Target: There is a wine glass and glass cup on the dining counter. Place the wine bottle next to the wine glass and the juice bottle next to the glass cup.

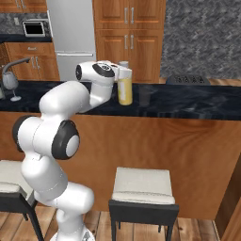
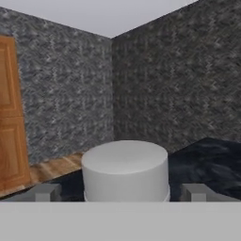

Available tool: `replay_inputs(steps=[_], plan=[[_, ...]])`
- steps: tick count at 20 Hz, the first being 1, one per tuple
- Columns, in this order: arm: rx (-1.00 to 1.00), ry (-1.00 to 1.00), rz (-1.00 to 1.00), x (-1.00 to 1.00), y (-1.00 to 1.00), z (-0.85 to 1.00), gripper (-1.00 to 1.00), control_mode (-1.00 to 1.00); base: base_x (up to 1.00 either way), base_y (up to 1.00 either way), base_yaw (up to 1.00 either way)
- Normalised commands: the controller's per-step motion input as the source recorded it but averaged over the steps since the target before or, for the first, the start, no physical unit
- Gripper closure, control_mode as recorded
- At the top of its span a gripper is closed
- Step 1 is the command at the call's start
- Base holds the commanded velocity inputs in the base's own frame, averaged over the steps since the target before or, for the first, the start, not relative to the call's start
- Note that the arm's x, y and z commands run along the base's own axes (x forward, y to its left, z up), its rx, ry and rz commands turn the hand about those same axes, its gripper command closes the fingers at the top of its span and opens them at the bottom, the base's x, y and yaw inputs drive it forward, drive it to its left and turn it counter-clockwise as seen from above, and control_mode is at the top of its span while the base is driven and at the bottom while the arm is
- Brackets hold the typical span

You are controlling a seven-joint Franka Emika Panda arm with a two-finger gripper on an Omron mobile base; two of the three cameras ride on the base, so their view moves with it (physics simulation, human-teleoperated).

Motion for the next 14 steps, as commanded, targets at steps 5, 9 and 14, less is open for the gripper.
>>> replay_inputs(steps=[5,9,14], plan=[[-0.03,0.0,-0.07,-0.01,0.02,0.0,-1.0,-1.0,0.0,0.0,0.0],[-0.01,0.0,-0.08,-0.03,0.1,-0.01,-1.0,-1.0,0.0,0.0,0.0],[0.0,0.0,-0.08,-0.07,0.14,-0.01,-1.0,-1.0,0.0,0.0,0.0]])
